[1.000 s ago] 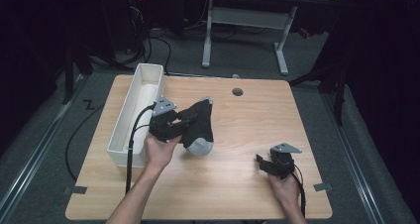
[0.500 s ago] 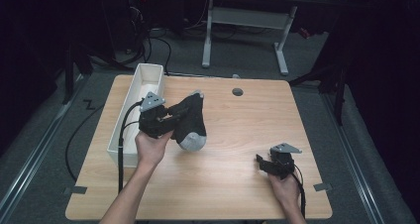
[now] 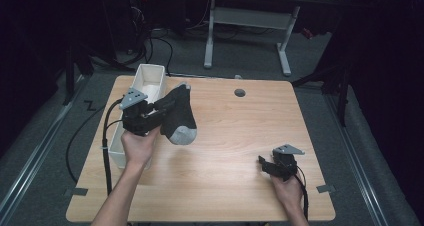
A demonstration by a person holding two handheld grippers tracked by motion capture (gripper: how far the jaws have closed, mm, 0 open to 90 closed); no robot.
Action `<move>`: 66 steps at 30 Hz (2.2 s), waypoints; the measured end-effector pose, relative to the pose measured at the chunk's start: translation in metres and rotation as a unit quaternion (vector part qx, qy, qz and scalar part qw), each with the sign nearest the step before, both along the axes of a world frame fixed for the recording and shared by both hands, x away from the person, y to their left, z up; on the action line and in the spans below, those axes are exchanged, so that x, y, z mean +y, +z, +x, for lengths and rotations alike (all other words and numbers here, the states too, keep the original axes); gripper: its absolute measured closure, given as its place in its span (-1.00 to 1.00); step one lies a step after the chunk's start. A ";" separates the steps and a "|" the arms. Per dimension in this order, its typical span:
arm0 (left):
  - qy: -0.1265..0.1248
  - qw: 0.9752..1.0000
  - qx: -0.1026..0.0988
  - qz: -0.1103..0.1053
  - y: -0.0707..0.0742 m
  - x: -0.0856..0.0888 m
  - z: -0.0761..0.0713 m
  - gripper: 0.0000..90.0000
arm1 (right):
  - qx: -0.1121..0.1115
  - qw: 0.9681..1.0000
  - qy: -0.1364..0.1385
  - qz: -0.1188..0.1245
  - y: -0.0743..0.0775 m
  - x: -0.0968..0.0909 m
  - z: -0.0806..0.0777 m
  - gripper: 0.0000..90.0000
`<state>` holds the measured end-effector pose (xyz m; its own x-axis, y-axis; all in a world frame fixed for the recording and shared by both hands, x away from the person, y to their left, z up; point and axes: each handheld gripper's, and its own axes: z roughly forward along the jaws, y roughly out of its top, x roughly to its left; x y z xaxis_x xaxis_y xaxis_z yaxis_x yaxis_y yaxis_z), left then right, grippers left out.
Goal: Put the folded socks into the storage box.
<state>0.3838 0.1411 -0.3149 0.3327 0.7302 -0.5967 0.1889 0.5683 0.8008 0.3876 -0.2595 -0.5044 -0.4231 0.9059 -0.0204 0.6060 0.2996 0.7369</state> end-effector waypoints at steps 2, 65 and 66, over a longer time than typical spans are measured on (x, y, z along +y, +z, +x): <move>0.008 1.000 -0.002 -0.002 0.002 0.005 -0.001 0.43 | 0.000 1.000 0.000 0.000 0.000 0.000 0.000 -0.19; 0.134 0.991 -0.017 -0.018 -0.005 0.088 -0.017 0.43 | 0.000 1.000 -0.002 0.002 0.000 0.001 0.000 -0.20; 0.136 0.990 -0.016 -0.018 -0.007 0.090 -0.017 0.43 | 0.000 1.000 -0.002 0.002 0.000 0.001 0.000 -0.20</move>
<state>0.3666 0.2308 -0.3214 0.1457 0.7739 -0.6163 -0.0006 0.6230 0.7822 0.3871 -0.2586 -0.5045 -0.4197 0.9075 -0.0164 0.6076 0.2943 0.7377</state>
